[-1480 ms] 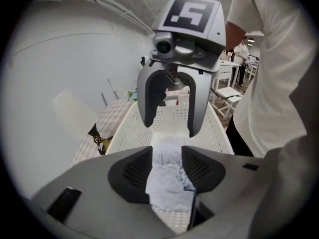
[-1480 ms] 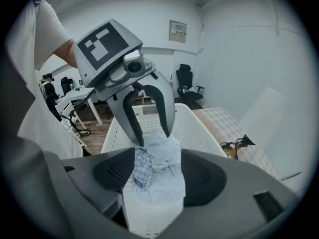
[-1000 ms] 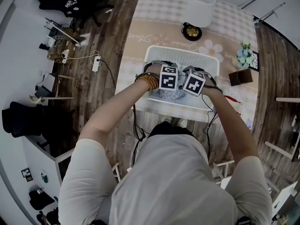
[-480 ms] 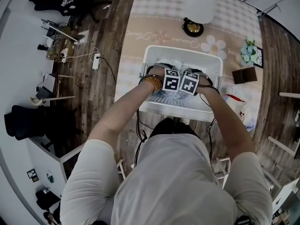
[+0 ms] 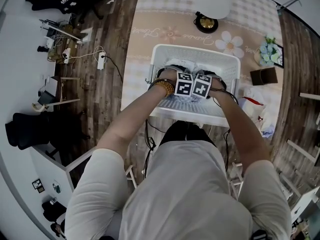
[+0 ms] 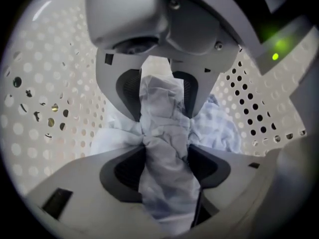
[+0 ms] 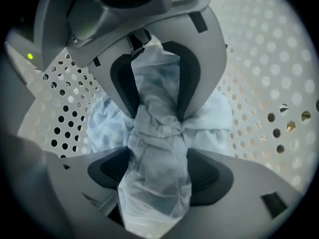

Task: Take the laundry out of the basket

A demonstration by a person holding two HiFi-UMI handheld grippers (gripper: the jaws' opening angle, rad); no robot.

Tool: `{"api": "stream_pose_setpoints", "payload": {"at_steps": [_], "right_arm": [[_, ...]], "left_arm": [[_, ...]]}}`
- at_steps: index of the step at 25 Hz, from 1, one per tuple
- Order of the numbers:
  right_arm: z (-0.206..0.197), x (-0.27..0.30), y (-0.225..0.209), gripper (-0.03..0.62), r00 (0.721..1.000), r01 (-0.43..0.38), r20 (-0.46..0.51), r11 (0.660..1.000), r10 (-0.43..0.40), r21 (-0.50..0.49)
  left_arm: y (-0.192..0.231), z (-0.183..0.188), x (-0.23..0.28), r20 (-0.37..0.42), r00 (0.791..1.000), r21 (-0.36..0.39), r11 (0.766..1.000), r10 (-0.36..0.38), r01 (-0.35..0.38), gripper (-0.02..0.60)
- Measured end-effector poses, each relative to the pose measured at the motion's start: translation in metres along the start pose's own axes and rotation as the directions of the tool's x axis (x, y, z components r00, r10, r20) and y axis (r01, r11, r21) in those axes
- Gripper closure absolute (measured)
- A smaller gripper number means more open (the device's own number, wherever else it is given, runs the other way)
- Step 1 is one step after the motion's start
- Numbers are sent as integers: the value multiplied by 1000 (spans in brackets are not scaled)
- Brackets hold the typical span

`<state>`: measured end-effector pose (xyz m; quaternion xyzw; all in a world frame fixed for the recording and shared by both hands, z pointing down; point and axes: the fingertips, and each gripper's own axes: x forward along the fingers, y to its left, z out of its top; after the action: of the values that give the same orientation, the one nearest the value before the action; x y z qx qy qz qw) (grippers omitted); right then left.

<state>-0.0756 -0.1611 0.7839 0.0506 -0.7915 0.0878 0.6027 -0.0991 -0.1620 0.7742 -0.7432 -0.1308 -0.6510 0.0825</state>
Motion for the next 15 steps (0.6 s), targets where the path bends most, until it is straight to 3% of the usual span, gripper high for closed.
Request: {"api": "stream_pose_setpoints", "payload": {"at_steps": [3, 7, 11, 15], "right_arm": [[1, -1, 4, 234, 1000, -13, 11, 1000, 13, -16], [4, -4, 15, 358, 999, -38, 21, 999, 39, -35], [4, -6, 18, 405, 999, -39, 24, 999, 40, -26], [9, -20, 18, 417, 999, -26, 32, 999, 27, -32]], "left_arm": [[-4, 2, 3, 0, 1000, 6, 1000, -20, 20, 341], [-9, 2, 3, -4, 1000, 21, 1000, -18, 18, 412], [-14, 2, 0, -20, 1000, 30, 999, -16, 17, 450], [-17, 4, -14, -4, 1000, -21, 999, -25, 25, 456]]}}
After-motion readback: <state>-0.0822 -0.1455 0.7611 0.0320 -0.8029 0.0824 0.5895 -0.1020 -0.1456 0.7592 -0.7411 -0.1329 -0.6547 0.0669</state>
